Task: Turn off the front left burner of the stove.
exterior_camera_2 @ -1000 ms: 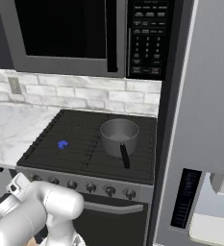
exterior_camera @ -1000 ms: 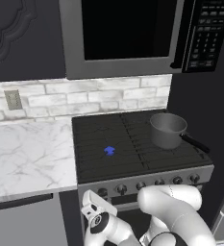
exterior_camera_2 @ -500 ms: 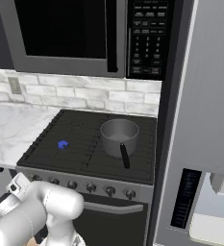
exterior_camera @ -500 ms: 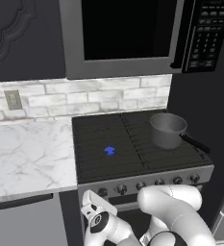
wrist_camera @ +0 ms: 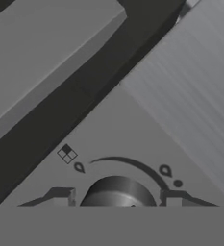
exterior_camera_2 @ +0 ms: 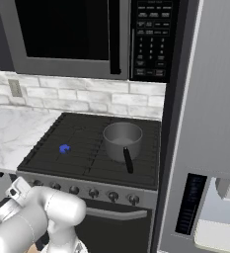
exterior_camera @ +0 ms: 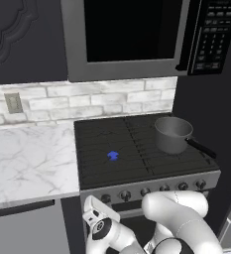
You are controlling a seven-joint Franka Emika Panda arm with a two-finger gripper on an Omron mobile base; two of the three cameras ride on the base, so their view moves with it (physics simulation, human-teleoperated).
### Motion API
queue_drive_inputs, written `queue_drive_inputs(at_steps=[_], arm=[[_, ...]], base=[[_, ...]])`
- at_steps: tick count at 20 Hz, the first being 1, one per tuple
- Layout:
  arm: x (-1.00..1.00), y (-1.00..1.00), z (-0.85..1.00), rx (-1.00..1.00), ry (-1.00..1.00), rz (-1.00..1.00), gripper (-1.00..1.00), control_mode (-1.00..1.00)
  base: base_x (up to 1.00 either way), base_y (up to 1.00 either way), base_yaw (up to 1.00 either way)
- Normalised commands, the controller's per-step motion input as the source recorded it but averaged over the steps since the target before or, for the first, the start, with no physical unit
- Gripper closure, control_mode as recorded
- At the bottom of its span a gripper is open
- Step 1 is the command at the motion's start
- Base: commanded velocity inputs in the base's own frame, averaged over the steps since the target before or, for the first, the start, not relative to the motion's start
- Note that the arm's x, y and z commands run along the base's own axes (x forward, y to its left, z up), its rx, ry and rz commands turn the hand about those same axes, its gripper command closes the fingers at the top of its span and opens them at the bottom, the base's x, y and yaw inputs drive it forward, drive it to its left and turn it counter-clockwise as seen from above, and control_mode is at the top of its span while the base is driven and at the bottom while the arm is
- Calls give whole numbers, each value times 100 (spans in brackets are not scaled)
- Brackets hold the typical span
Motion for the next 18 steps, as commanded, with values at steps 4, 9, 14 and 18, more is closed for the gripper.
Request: queue_drive_inputs(at_steps=[4,9,14,18], arm=[[0,0,27,0,0,0,100,-100],[0,0,29,6,0,0,100,-100],[0,-6,22,12,0,0,100,-100],[0,-16,17,16,-2,0,100,-100]], base=[[0,0,0],[0,0,0],[0,0,0],[0,0,0]])
